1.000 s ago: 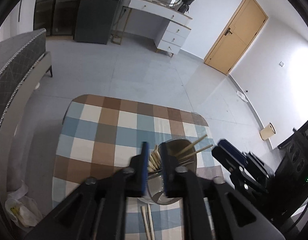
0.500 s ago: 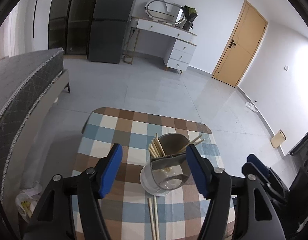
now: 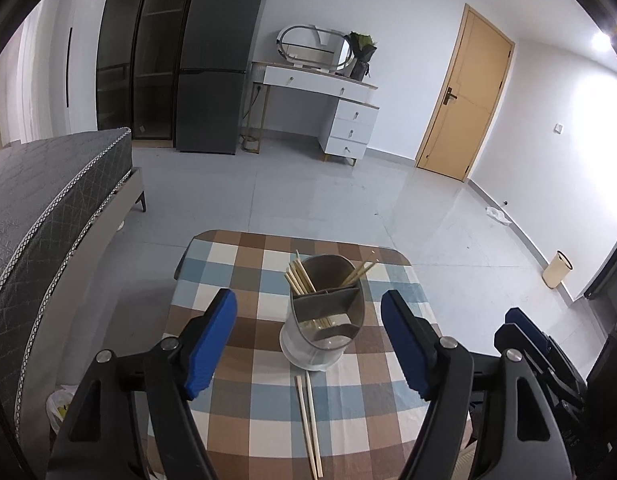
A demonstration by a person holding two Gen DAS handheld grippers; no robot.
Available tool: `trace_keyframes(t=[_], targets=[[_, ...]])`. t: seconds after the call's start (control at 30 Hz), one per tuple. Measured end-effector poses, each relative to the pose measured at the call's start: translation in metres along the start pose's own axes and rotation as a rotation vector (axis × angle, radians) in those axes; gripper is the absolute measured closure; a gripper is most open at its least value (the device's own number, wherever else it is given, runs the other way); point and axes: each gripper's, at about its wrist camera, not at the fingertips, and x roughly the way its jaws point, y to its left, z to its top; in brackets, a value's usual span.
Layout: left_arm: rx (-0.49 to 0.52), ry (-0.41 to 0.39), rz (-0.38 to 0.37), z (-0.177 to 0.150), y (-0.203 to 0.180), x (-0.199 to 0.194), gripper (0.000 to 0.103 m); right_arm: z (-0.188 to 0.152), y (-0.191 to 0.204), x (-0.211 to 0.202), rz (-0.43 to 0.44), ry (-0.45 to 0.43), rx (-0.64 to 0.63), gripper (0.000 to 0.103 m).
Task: Organize utensils
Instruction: 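Lower both tools toward the chopstick bundle beside the holder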
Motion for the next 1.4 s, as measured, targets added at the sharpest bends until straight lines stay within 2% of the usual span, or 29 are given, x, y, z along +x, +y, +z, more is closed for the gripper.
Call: trace_keyframes(t=[0.1, 0.27, 0.33, 0.57, 0.63, 0.77, 0.93, 1.1, 1.27, 1.4], targets=[[0.010, -0.008, 0.005, -0.008, -0.002, -0.004, 0.032, -0.011, 0.005, -0.013, 0.002, -0.009, 0.014, 0.025], [0.027, -0.042, 0.011, -0.027, -0.004, -0.011, 0.025, -0.032, 0.009, -0.024, -0.033, -0.016, 0.002, 0.018], [0.023, -0.056, 0.022, -0.034, -0.002, -0.013, 0.025, -0.041, 0.008, -0.026, -0.051, -0.001, 0.025, 0.018], [0.027, -0.030, 0.040, -0.064, 0.003, 0.001, 0.025, -0.070, 0.007, -0.030, -0.095, 0.016, 0.033, 0.018], [0.031, -0.033, 0.056, -0.073, 0.005, 0.005, 0.022, -0.079, 0.004, -0.028, -0.100, 0.033, 0.042, 0.018], [0.017, -0.010, 0.063, -0.086, 0.012, 0.016, 0.020, -0.092, -0.001, -0.019, -0.091, 0.090, 0.054, 0.018], [0.002, 0.038, 0.083, -0.100, 0.019, 0.043, 0.020, -0.110, -0.007, -0.002, -0.131, 0.172, 0.052, 0.018], [0.004, 0.044, 0.133, -0.110, 0.025, 0.065, 0.020, -0.127, -0.012, 0.019, -0.169, 0.267, 0.054, 0.018], [-0.030, 0.101, 0.159, -0.116, 0.037, 0.088, 0.020, -0.140, -0.019, 0.042, -0.200, 0.346, 0.063, 0.018], [-0.063, 0.139, 0.165, -0.115, 0.046, 0.101, 0.020, -0.151, -0.028, 0.066, -0.212, 0.433, 0.086, 0.024]])
